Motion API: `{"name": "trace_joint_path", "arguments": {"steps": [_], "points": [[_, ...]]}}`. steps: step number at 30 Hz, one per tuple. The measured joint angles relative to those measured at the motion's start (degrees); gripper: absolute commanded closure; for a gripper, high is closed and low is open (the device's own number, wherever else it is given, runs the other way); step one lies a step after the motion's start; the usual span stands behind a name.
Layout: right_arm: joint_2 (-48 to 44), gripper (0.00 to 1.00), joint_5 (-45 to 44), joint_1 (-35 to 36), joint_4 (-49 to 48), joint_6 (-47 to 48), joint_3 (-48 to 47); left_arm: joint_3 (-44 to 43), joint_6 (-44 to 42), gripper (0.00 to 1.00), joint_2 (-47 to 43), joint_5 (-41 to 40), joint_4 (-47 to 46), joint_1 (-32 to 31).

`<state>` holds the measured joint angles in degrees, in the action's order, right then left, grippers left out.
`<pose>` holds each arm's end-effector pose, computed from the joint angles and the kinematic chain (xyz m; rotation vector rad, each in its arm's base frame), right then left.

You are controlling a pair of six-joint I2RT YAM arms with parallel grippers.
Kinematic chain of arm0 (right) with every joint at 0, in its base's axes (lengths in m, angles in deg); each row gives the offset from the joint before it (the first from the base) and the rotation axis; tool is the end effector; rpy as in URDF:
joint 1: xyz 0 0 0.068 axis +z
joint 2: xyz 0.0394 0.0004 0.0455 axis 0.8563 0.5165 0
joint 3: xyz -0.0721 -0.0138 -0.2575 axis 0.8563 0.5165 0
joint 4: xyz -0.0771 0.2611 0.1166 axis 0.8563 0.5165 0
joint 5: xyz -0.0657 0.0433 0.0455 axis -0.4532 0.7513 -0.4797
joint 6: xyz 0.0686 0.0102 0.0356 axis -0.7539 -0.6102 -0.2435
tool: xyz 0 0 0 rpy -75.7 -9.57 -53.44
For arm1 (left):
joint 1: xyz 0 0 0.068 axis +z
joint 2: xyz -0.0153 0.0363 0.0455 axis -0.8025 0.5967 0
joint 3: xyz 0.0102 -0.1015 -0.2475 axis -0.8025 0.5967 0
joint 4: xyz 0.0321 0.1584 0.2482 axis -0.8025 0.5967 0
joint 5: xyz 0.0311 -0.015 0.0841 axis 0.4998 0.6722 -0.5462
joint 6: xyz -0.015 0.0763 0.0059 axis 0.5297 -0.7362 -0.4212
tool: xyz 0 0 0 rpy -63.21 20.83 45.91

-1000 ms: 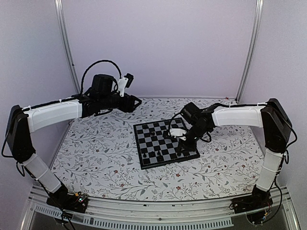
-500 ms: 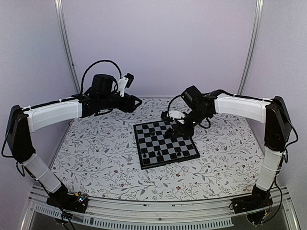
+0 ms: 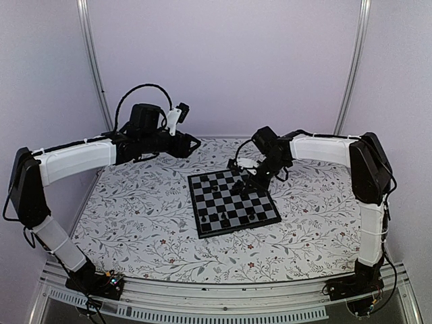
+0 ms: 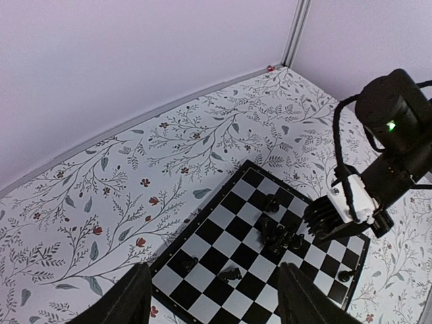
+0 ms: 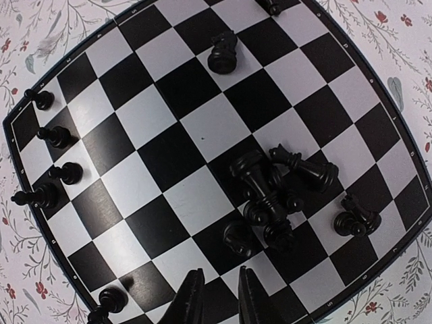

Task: Set up the chess pieces on the board
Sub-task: Pick up the chess piece from the chessboard.

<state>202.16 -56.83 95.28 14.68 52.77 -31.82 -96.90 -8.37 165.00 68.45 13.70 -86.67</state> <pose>0.3709 0.2976 0.1455 -1.6112 2.1786 0.4226 0.3626 -0.2501 0.2700 0.5862 1.9633 -0.5805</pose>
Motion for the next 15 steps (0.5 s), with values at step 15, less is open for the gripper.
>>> {"name": "trace_joint_path", "arguments": {"steps": [15], "points": [[4.0,0.72,-0.2,0.0,0.3,-0.9,-3.4,0.0,0.0,0.34,0.0,1.3,0.4,0.0]]}}
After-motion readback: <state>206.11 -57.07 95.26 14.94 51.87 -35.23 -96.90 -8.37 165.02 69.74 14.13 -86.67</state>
